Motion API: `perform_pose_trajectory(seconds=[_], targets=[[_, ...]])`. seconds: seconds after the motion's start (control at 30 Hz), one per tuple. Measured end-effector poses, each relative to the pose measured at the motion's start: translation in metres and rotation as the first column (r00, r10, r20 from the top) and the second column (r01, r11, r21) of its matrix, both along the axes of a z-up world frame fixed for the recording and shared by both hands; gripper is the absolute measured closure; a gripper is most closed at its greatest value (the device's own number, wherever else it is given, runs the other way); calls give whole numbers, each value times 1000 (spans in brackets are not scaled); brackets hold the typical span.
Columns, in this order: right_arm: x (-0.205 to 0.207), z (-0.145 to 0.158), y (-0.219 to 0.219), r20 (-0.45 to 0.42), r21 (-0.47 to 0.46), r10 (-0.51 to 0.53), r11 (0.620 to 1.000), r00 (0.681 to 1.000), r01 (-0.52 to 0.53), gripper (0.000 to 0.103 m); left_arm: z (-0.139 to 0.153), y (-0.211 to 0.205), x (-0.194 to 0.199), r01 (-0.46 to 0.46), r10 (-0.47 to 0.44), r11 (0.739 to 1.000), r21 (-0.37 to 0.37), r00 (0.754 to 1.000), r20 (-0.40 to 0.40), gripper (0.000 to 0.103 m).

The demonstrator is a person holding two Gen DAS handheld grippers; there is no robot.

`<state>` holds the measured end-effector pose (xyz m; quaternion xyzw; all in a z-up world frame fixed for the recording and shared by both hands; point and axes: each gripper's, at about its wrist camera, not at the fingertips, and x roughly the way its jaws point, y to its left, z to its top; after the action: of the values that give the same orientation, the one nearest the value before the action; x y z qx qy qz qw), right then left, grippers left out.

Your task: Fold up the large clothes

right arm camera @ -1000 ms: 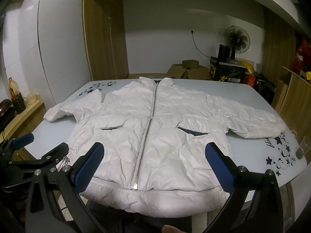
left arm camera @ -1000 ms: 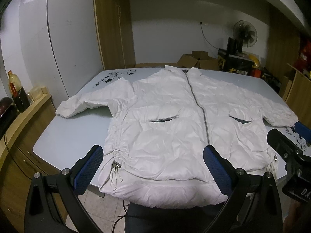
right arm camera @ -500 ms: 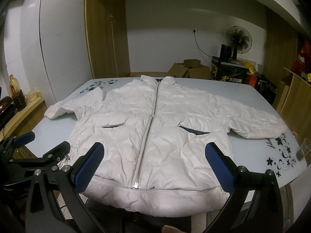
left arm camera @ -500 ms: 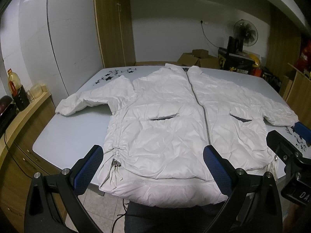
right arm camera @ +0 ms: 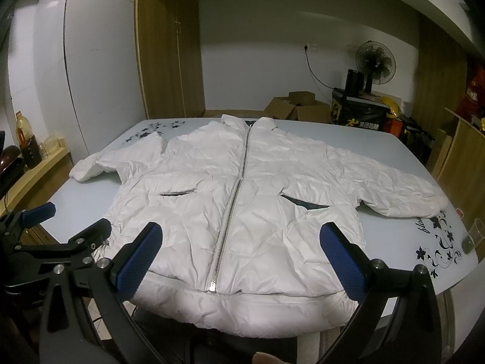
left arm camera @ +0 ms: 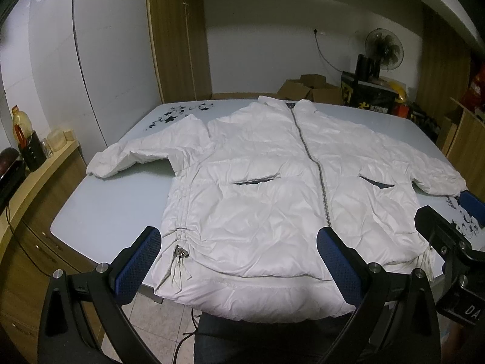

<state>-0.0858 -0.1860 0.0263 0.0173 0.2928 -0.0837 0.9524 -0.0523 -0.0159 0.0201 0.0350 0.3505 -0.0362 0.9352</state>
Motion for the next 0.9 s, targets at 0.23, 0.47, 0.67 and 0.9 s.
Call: perform_pose_trajectory(seconds=[0.23, 0.47, 0.67, 0.9], targets=[[0, 0, 0, -2, 0, 1, 1000, 1000, -1, 0, -1, 0, 1, -1, 1, 1000, -1, 1000, -5, 0], [1, 0, 1, -3, -1, 2, 1000, 1000, -2, 0, -2, 1, 0, -2, 2, 1000, 3, 1000, -9, 0], [0, -1, 1, -2, -2, 3, 1000, 1000, -3, 0, -2, 0, -1, -3, 3, 1000, 3, 1000, -9, 0], [1, 0, 2, -3, -4, 2, 1000, 1000, -2, 0, -2, 0, -2, -2, 2, 1000, 4, 1000, -10, 0]])
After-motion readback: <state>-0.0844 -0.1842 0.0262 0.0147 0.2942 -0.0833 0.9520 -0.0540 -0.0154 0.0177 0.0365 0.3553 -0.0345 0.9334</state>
